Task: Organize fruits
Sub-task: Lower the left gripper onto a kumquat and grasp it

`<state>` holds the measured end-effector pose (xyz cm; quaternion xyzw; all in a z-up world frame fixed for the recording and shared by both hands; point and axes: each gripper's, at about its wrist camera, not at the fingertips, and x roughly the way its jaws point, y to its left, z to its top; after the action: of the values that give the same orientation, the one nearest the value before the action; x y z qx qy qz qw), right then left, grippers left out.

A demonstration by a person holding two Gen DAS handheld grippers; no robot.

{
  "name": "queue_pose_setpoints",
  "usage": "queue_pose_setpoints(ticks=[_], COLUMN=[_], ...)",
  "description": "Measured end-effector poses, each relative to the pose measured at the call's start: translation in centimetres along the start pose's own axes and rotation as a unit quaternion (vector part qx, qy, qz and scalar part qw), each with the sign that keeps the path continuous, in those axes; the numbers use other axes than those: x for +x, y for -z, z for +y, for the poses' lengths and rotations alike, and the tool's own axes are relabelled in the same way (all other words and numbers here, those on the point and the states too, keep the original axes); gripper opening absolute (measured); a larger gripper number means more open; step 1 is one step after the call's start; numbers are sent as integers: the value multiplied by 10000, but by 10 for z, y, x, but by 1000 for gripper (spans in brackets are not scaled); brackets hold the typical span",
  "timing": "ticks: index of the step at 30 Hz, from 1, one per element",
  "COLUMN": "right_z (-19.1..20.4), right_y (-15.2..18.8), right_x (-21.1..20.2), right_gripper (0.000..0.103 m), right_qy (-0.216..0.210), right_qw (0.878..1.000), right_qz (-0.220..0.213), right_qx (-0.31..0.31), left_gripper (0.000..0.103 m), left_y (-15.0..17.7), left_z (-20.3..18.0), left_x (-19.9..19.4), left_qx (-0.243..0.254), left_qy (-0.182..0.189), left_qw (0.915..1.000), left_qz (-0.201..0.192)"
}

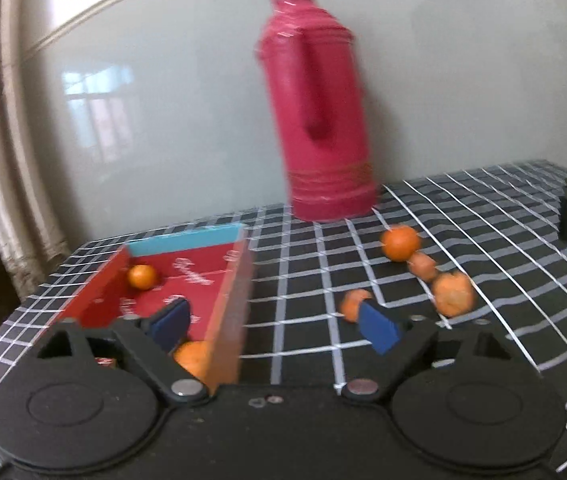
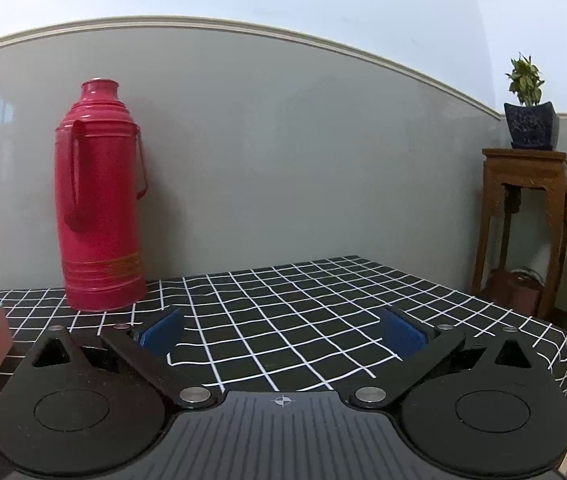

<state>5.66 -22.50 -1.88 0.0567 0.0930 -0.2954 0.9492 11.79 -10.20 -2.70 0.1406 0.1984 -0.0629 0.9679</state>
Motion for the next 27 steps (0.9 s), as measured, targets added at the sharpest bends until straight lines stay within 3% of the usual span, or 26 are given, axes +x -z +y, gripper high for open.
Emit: queue_pose_setpoints(ticks=[6,15,18,19,23,27], right_z=[-14,-26,-28,-28,-26,-23], right_y=[-1,-2,-2,-2,-2,-2], right_x=[-1,7,8,8,9,9], right_gripper=[103,103,103,103,103,103], right_qy=[-39,-103,-142,-165,-274,-308], right_qw=[9999,9996,9991,9989,9985,9984], right_qz=[43,176,242,260,303,304], right_qx=[103,218,323,348,366,372], left_gripper=[65,64,59,54,17,14], left_y=[-1,-10,-13,-14,-12,-9], left_z=[-25,-35,-35,-35,-31,-36], left_x=[25,66,79,83,90,82], left_qx=[188,204,167,156,15,156], left_qy=[359,623,726,783,981,891], left_qw=[9988,9964,9949,9941,9911,9931], left_qz=[291,539,676,734,905,742])
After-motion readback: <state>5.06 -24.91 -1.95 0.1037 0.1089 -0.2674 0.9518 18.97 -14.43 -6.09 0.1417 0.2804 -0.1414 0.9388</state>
